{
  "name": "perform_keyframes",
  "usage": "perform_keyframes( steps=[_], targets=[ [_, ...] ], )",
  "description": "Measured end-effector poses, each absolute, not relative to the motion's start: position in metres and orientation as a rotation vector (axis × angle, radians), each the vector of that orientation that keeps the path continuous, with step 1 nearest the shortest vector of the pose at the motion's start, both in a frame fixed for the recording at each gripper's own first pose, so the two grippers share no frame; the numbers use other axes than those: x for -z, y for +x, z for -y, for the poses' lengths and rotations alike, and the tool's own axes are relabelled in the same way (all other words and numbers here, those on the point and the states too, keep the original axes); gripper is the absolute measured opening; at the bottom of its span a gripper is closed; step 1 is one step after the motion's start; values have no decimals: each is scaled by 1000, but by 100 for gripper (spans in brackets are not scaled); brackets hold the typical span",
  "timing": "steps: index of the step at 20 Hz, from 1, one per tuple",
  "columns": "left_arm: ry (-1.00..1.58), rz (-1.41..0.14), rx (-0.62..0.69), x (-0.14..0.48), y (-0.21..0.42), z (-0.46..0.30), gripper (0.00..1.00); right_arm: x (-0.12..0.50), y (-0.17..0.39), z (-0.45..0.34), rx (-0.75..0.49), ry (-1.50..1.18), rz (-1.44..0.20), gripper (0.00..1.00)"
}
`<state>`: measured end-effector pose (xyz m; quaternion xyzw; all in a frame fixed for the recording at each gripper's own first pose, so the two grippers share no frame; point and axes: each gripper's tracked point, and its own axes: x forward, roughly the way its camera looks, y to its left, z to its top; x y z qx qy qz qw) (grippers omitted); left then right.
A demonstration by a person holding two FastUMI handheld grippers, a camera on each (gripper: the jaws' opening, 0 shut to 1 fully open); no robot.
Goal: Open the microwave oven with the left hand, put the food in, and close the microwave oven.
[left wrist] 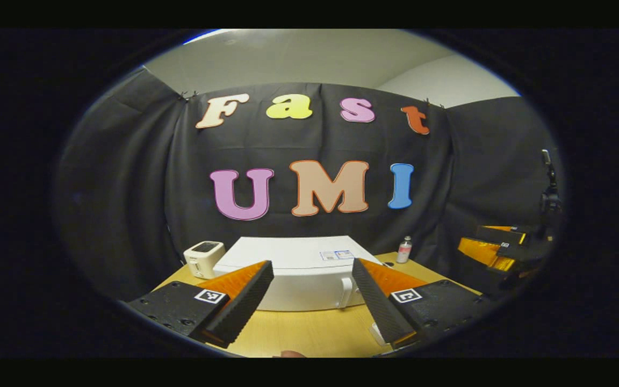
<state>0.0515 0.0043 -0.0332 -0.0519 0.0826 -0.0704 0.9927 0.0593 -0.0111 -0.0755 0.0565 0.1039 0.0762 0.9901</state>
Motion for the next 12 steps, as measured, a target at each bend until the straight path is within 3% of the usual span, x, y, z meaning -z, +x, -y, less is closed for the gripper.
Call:
perform_keyframes(
  steps=[6,12],
  targets=[
    [-95,-171,119,36,50,-8,94,74,65,6,-188,110,-205,93],
    [-108,-191,104,44,52,-11,96,79,68,6,-189,128,-216,94]
  ],
)
